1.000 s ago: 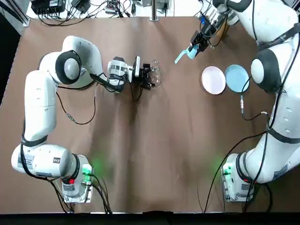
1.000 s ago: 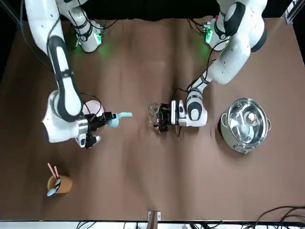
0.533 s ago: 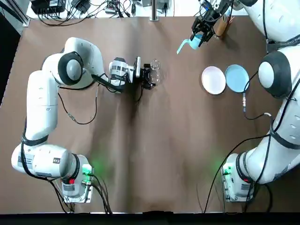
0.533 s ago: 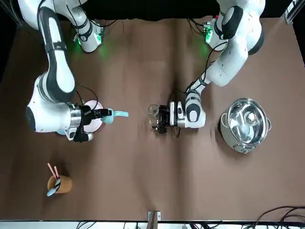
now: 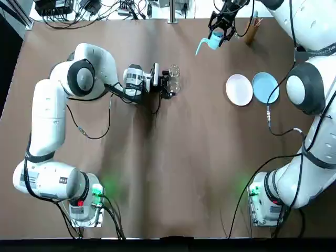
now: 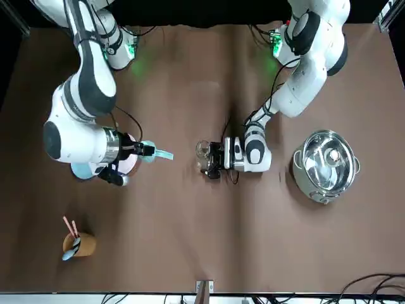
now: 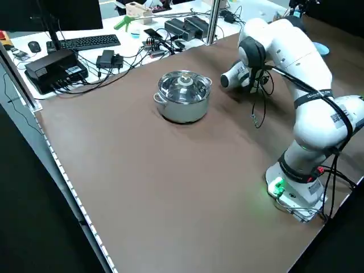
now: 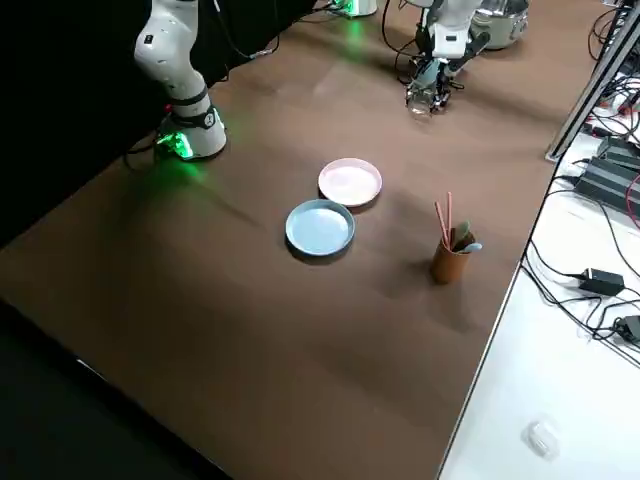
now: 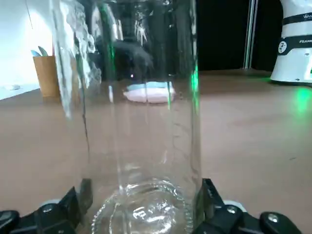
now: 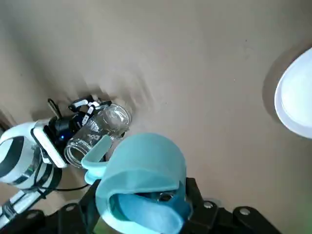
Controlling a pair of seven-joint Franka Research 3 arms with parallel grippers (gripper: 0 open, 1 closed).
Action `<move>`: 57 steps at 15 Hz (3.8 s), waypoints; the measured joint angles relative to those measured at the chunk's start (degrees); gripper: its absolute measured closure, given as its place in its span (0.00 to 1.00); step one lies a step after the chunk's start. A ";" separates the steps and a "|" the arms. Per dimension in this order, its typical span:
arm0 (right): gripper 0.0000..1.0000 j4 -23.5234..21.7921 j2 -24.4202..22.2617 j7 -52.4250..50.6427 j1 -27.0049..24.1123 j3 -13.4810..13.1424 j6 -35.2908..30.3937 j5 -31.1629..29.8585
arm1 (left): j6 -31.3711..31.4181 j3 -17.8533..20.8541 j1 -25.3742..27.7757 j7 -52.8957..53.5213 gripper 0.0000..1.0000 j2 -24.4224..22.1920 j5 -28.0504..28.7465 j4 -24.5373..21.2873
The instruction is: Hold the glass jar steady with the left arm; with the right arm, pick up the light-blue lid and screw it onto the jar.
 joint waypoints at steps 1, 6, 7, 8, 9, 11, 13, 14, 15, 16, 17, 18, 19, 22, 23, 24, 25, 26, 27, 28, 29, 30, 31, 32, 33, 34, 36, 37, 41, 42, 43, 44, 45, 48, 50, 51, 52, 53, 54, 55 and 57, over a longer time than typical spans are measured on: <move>0.29 0.37 0.00 2.49 0.53 0.00 0.00 -0.65 | -0.03 0.00 0.00 0.00 0.04 0.02 0.00 0.05; 0.29 2.26 0.01 16.96 5.18 0.14 0.34 -3.26 | -0.04 0.04 -0.01 -0.31 0.05 0.44 0.00 0.96; 0.29 2.31 0.02 19.58 6.20 0.17 0.90 -3.69 | -0.04 0.04 -0.02 -0.31 0.05 0.48 0.00 1.03; 0.29 2.42 0.02 22.07 7.21 0.20 1.80 -4.36 | -0.05 0.04 -0.02 -0.31 0.05 0.49 0.00 1.04; 0.29 2.56 0.04 24.15 8.23 0.25 2.78 -4.72 | -0.05 0.04 -0.03 -0.31 0.05 0.49 0.00 1.05; 0.29 2.75 0.08 27.55 10.05 0.29 5.01 -5.09 | -0.04 0.09 -0.08 -0.31 0.05 0.55 0.00 1.32; 0.29 2.85 0.32 30.21 11.65 0.34 7.44 -5.17 | -0.04 0.13 -0.10 -0.31 0.05 0.67 0.00 1.82; 0.29 2.86 0.49 31.30 12.38 0.35 8.38 -5.18 | -0.04 0.14 -0.11 -0.33 0.05 0.71 0.00 1.97; 0.29 2.86 0.69 31.91 13.04 0.37 9.18 -5.18 | -0.04 0.14 -0.14 -0.33 0.05 0.74 0.00 2.06; 0.29 2.87 0.90 32.36 13.66 0.39 10.02 -5.18 | -0.04 0.14 -0.18 -0.33 0.05 0.76 0.00 2.12; 0.29 2.87 1.18 32.61 14.27 0.41 11.02 -5.18 | -0.04 0.14 -0.22 -0.33 0.05 0.77 0.00 2.16; 0.29 2.88 1.61 32.77 14.92 0.43 12.20 -5.18 | -0.04 0.14 -0.29 -0.38 0.05 0.77 0.00 2.19; 0.29 2.87 2.23 32.87 15.59 0.45 13.58 -5.18 | -0.04 0.14 -0.41 -0.59 0.05 0.77 0.00 2.22; 0.29 2.90 4.66 32.83 17.34 0.49 16.67 -5.18 | -0.03 0.14 -0.73 -0.82 0.05 0.77 0.00 2.30; 0.29 2.94 5.37 32.75 17.77 0.50 17.09 -5.18 | -0.03 0.14 -0.76 -0.83 0.05 0.77 0.00 2.32; 0.29 2.99 5.92 32.33 18.08 0.50 17.30 -5.20 | -0.03 0.14 -0.77 -0.84 0.05 0.77 0.00 2.33; 0.29 3.11 6.27 31.20 18.31 0.50 17.33 -5.21 | -0.03 0.14 -0.77 -0.84 0.05 0.77 0.00 2.34; 0.29 3.20 6.42 29.73 18.52 0.50 17.33 -5.21 | -0.03 0.14 -0.77 -0.84 0.05 0.78 0.00 2.34; 0.29 3.37 6.44 25.75 18.93 0.51 17.33 -5.21 | -0.03 0.14 -0.77 -0.84 0.05 0.78 0.00 2.34; 0.29 3.48 6.48 23.66 19.08 0.51 17.33 -5.21 | -0.03 0.14 -0.77 -0.84 0.05 0.78 0.00 2.34; 0.29 3.61 6.57 21.92 19.20 0.51 17.33 -5.21 | -0.03 0.14 -0.77 -0.84 0.05 0.78 0.00 2.34; 0.29 3.68 6.66 20.43 19.34 0.52 17.32 -5.21 | -0.02 0.15 -0.77 -0.84 0.05 0.78 0.00 2.34; 0.29 3.70 6.81 18.68 19.50 0.53 17.32 -5.21 | -0.02 0.15 -0.77 -0.84 0.05 0.78 0.00 2.35; 0.29 3.76 7.04 16.69 19.65 0.53 17.32 -5.21 | -0.02 0.15 -0.77 -0.84 0.05 0.78 0.00 2.35; 0.29 3.86 7.36 14.75 19.75 0.53 17.32 -5.21 | -0.02 0.15 -0.77 -0.84 0.05 0.78 0.00 2.35; 0.29 4.04 7.78 12.92 19.80 0.53 17.34 -5.21 | -0.02 0.15 -0.78 -0.84 0.05 0.78 0.00 2.35; 0.29 4.89 8.81 9.44 19.80 0.47 17.55 -5.21 | -0.02 0.15 -0.78 -0.84 0.05 0.78 0.00 2.35; 0.29 5.58 9.35 7.62 19.80 0.43 17.57 -5.21 | -0.02 0.15 -0.78 -0.84 0.05 0.78 0.00 2.35; 0.29 8.15 11.22 0.62 19.83 0.44 17.40 -5.22 | -0.01 0.15 -0.78 -0.84 0.05 0.79 0.00 2.36; 0.29 8.55 11.52 -1.50 19.86 0.45 17.33 -5.23 | -0.01 0.16 -0.78 -0.84 0.05 0.79 0.00 2.36; 0.29 8.79 11.69 -3.47 19.89 0.45 17.02 -5.25 | -0.01 0.16 -0.78 -0.84 0.05 0.79 0.00 2.36; 0.29 9.09 11.80 -5.65 19.92 0.46 16.00 -5.44 | -0.01 0.16 -0.78 -0.84 0.05 0.79 0.00 2.36; 0.29 9.33 11.83 -7.43 20.01 0.47 15.08 -6.01 | -0.01 0.16 -0.78 -0.84 0.05 0.79 0.00 2.36; 0.29 9.98 11.84 -11.15 20.55 0.52 13.71 -9.82 | -0.01 0.16 -0.78 -0.84 0.05 0.79 0.00 2.36; 0.29 10.04 11.85 -13.82 20.77 0.52 13.43 -10.41 | 0.00 0.19 -0.78 -0.88 0.05 0.79 0.00 2.37; 0.29 10.05 11.85 -15.07 20.85 0.52 13.21 -10.88 | 0.00 0.25 -0.78 -0.88 0.05 0.79 0.00 2.37; 0.29 10.06 11.85 -16.24 20.95 0.53 13.03 -11.69 | 0.00 0.33 -0.78 -0.88 0.05 0.79 0.00 2.37; 0.29 10.07 11.85 -17.00 21.09 0.53 12.97 -12.81 | 0.00 0.39 -0.78 -0.88 0.05 0.79 0.00 2.38; 0.29 10.08 11.85 -17.61 21.32 0.54 12.97 -13.95 | 0.00 0.43 -0.78 -0.88 0.05 0.79 0.00 2.38; 0.29 10.08 11.85 -18.21 21.56 0.54 12.97 -14.52 | 0.00 0.45 -0.78 -0.88 0.05 0.79 0.00 2.38; 0.29 10.10 11.86 -18.91 21.94 0.54 12.97 -14.87 | 0.00 0.46 -0.78 -0.90 0.05 0.79 0.00 2.39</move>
